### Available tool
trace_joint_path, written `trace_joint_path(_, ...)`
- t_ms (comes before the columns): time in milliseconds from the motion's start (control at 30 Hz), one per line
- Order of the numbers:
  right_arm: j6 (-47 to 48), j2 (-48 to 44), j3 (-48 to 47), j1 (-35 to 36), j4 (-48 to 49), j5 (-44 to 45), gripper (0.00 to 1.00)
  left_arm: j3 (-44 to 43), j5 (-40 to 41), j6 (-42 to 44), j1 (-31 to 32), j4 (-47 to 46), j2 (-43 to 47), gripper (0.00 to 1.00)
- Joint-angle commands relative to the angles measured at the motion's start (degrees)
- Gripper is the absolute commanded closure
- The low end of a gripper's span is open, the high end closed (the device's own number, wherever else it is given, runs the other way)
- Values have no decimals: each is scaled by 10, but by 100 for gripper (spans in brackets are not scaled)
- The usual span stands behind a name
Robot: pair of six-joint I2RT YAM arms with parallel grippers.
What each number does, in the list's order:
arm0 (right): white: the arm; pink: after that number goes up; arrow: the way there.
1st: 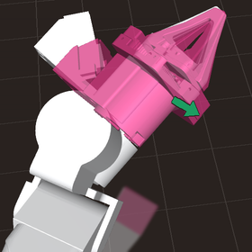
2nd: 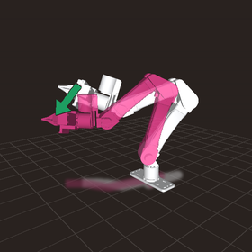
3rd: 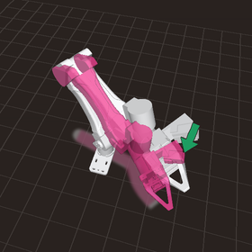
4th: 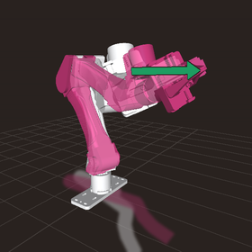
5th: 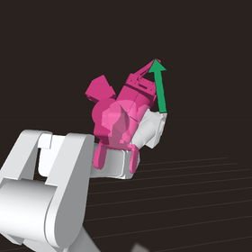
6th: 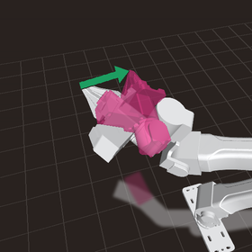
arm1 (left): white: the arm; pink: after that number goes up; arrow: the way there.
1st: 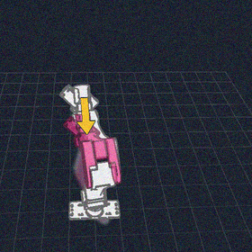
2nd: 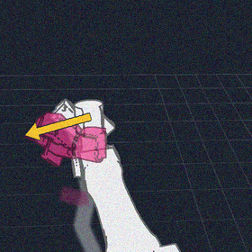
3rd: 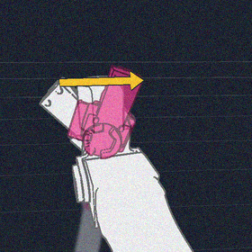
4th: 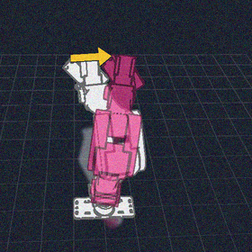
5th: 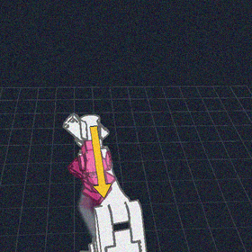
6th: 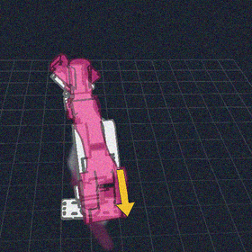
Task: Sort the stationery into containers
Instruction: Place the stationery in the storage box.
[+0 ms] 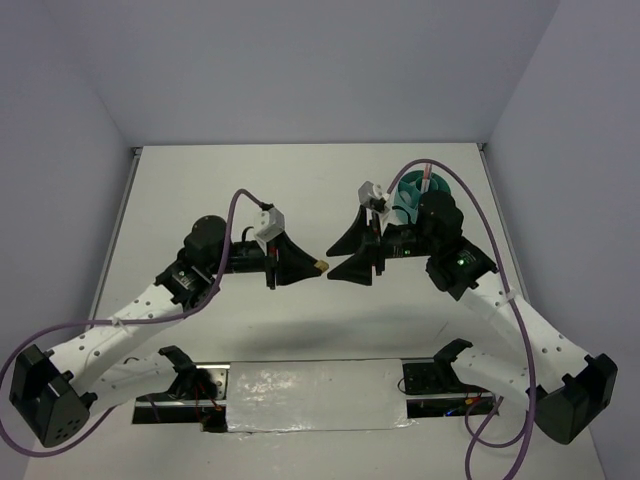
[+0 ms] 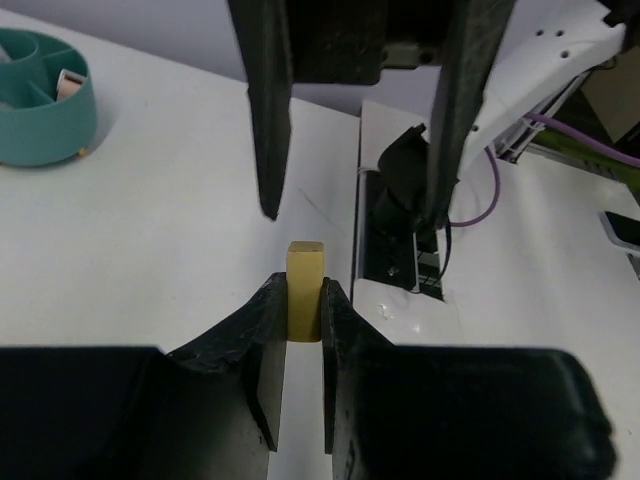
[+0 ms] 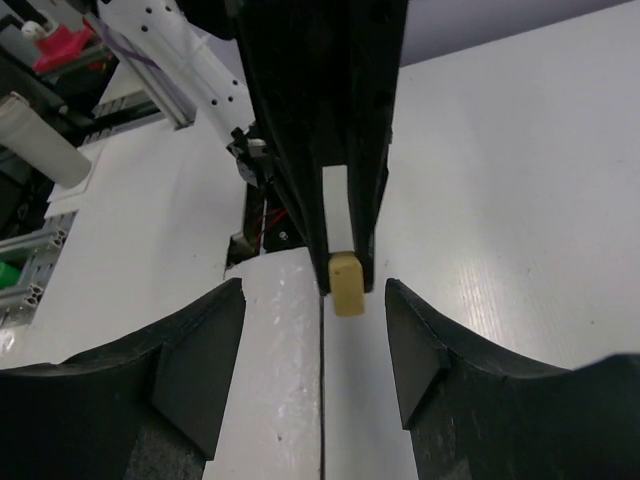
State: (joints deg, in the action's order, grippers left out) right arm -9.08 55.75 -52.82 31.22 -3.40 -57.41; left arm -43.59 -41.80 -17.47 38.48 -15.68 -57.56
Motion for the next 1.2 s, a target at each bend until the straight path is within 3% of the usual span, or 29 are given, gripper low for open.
trace_joint_path(0, 50, -3, -22, 9, -28, 19, 35, 1, -57, -19, 0, -72, 21, 100)
trace_joint_path(200, 48, 15, -20, 14, -23, 14, 39, 15, -64, -25, 0, -93, 31, 100)
trace_joint_path(333, 46, 18, -20, 19, -14, 0, 51, 14, -64, -25, 0, -93, 26, 100)
trace_joint_path(700, 51, 5, -12, 33, -4, -36, 52, 4, -53, -25, 0, -92, 10, 100)
trace_joint_path(933, 49, 9, -13, 41, 6, -32, 72, 5, -50, -27, 0, -95, 7, 100)
trace_joint_path(1100, 57, 23, -18, 49, -7, -19, 97, 5, -46, -27, 0, -97, 7, 100)
trace_joint_path(1167, 59, 24, -21, 52, -12, -10, 100, 1, -43, -29, 0, -95, 6, 99)
